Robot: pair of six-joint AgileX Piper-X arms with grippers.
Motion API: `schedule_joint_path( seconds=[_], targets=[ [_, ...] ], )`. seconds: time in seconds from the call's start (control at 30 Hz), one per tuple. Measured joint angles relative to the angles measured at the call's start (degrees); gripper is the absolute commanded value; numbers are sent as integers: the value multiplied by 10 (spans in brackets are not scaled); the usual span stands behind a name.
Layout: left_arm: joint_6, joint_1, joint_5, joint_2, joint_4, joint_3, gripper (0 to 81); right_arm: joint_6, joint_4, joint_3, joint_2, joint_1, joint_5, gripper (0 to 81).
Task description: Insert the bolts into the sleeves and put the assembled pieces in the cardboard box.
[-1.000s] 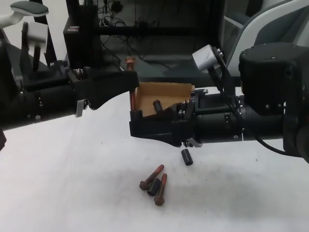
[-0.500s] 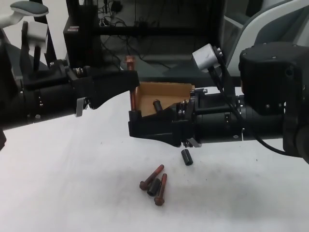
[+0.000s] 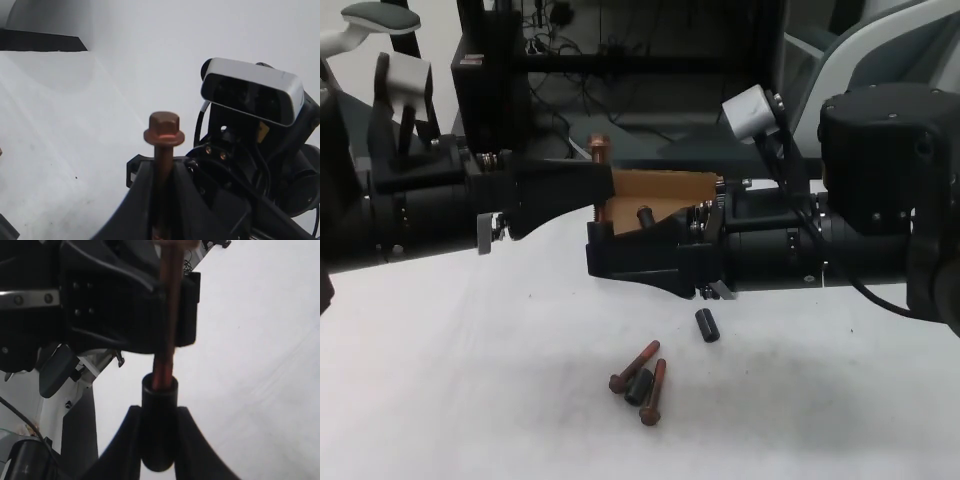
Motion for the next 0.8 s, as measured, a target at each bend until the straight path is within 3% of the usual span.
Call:
schedule_joint_path(
  seconds=[0.67, 0.73, 0.8],
  targets=[
    [37, -3, -28, 0, 5, 0, 3, 3, -4, -2, 0, -5, 27, 4],
    [38, -3, -29, 0, 5, 0, 115, 3, -4, -2, 0, -5, 29, 4],
    [45, -3, -30, 0, 5, 0, 321, 3, -4, -2, 0, -5, 30, 4]
  ],
)
